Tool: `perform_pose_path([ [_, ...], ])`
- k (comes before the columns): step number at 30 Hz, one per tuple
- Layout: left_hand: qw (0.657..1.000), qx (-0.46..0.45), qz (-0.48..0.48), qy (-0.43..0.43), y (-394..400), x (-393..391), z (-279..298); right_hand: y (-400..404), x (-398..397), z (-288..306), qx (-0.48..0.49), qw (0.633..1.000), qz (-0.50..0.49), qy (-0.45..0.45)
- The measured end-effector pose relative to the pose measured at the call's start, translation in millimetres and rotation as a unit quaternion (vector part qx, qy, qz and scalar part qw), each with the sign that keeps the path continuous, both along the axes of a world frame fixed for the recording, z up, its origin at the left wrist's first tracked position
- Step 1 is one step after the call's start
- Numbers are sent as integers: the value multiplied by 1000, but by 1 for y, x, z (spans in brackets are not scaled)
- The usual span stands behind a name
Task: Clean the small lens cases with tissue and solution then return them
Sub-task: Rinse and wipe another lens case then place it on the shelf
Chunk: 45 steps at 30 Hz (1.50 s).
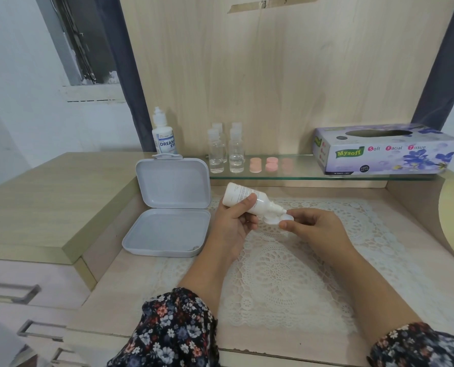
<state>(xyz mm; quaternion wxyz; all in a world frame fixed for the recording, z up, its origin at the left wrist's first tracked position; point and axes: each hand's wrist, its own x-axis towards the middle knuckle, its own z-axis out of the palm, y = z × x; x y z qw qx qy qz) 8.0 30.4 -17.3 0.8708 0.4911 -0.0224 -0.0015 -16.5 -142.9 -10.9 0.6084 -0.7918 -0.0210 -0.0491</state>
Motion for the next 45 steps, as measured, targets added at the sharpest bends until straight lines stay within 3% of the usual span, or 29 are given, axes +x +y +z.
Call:
perform_pose_path([
  [45,1000,8,3,-30,0,3,-4,-2,4,-5,4,1000,7,-2],
])
